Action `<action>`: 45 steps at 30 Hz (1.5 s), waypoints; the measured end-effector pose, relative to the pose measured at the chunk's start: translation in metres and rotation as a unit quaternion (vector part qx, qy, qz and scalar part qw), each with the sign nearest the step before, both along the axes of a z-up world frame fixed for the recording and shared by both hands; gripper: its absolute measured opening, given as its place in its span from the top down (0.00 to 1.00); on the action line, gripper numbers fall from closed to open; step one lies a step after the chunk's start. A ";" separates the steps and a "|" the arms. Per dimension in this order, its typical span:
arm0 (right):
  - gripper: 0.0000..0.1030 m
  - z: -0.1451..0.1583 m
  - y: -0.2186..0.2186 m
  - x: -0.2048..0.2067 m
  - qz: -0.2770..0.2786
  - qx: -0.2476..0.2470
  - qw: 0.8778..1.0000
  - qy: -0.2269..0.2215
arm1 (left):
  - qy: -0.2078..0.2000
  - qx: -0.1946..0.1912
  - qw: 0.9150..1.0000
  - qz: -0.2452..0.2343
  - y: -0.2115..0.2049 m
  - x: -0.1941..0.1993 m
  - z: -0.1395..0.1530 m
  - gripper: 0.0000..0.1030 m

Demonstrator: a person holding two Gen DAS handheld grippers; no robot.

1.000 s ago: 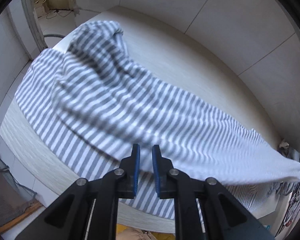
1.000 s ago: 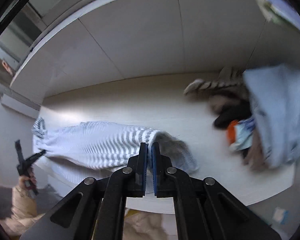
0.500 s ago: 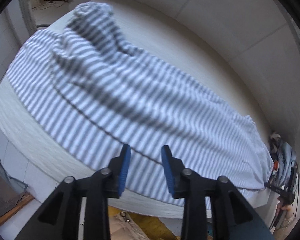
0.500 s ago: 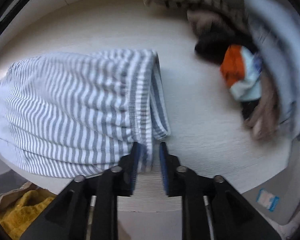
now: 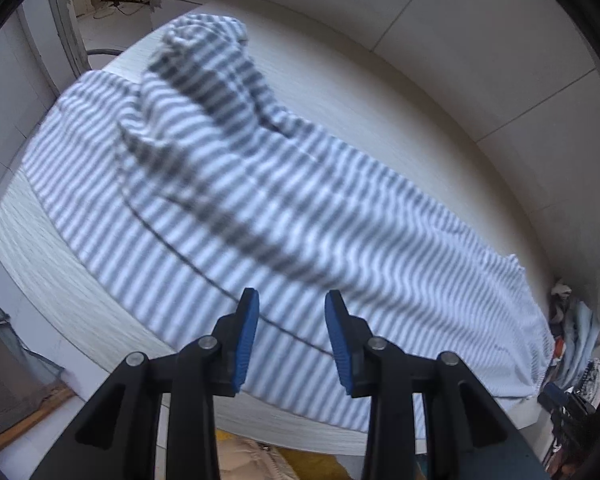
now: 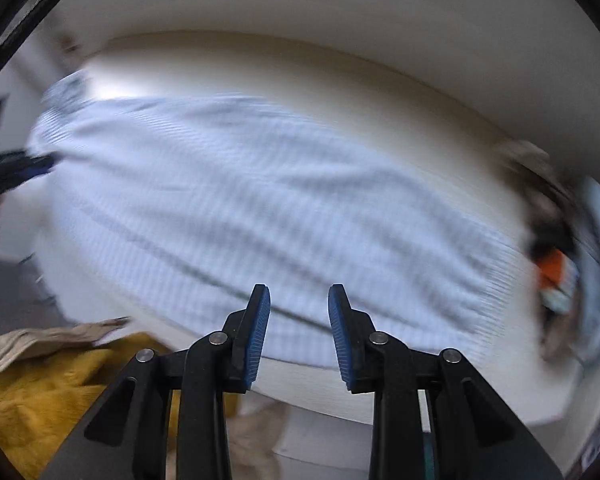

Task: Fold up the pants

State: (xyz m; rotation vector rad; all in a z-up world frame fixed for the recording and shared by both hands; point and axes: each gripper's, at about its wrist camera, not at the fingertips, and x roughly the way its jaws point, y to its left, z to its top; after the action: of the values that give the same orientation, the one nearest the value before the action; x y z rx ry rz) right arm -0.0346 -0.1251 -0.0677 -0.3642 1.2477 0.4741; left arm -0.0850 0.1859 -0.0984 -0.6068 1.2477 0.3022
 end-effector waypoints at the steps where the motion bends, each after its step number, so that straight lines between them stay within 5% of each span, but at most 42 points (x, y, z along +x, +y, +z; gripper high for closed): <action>1: 0.70 -0.005 0.024 -0.008 0.023 0.011 1.000 0.001 | 0.005 0.007 1.000 -0.003 0.003 -0.001 0.000 0.65; 9: 0.70 -0.040 0.165 -0.043 0.095 0.076 0.992 0.031 | 0.021 0.016 0.999 -0.025 0.047 -0.020 -0.001 0.65; 16: 0.70 -0.057 0.221 -0.042 0.110 0.079 0.990 0.039 | 0.024 0.035 0.997 -0.070 0.058 -0.011 -0.003 0.65; 26: 0.71 -0.070 0.253 -0.038 0.117 0.060 0.991 0.039 | 0.014 0.012 0.995 -0.099 0.066 -0.024 -0.003 0.64; 29: 0.89 -0.074 0.265 -0.036 0.117 0.047 0.992 0.028 | 0.010 0.007 0.994 -0.105 0.068 -0.025 -0.004 0.63; 32: 0.96 -0.067 0.259 -0.029 0.091 0.096 0.990 0.043 | 0.007 0.004 0.994 -0.111 0.068 -0.024 -0.006 0.63; 45: 0.88 -0.077 0.290 -0.045 0.139 0.070 0.986 0.052 | 0.013 -0.013 0.995 -0.093 0.085 -0.038 0.003 0.63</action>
State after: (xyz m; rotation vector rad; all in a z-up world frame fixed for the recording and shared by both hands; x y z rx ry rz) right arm -0.0794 0.1653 -0.1449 -0.3996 1.2620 0.8253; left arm -0.1232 0.2710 -0.0951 -0.5049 1.3255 0.1392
